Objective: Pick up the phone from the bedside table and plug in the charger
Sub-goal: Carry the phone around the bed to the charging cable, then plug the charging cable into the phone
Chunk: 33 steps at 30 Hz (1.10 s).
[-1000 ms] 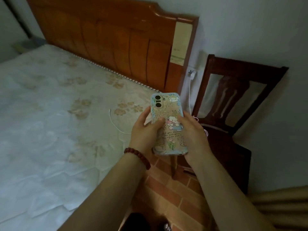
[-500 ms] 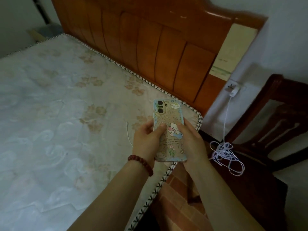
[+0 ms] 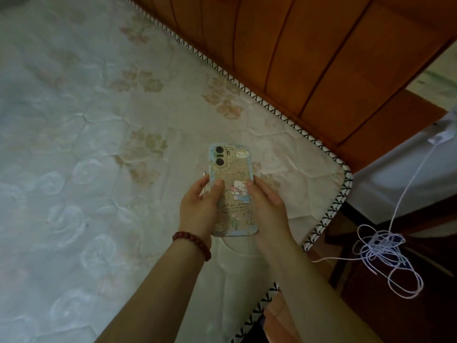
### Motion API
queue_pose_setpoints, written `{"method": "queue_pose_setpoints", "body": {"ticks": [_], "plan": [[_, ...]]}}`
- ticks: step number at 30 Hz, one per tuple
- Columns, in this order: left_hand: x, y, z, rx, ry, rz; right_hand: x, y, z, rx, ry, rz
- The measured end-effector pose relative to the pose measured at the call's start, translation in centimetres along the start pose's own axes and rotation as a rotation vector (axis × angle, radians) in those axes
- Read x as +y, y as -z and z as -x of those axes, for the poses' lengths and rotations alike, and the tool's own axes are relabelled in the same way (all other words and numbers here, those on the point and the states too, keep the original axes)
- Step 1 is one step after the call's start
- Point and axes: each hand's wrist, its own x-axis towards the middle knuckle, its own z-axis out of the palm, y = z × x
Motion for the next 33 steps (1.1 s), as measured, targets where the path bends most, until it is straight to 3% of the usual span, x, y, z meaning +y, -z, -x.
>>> {"method": "queue_pose_setpoints", "body": {"ticks": [9,16,26,33], "plan": [[-6.4,2.2,-10.4,0.146,0.065,0.001,8.1,-2.3,-9.0,0.044,-0.157,0.114],[-8.8,4.2,-14.9,0.216,0.111,-0.024,12.0,-4.4,-14.6,-0.013,-0.245,0.243],[-10.4,5.9,-16.9,0.315,0.181,-0.029,15.4,-6.6,-18.8,0.052,-0.208,0.502],[-10.0,6.5,-17.1,0.327,0.209,-0.043,14.9,-8.0,-19.3,0.041,-0.016,0.801]]}}
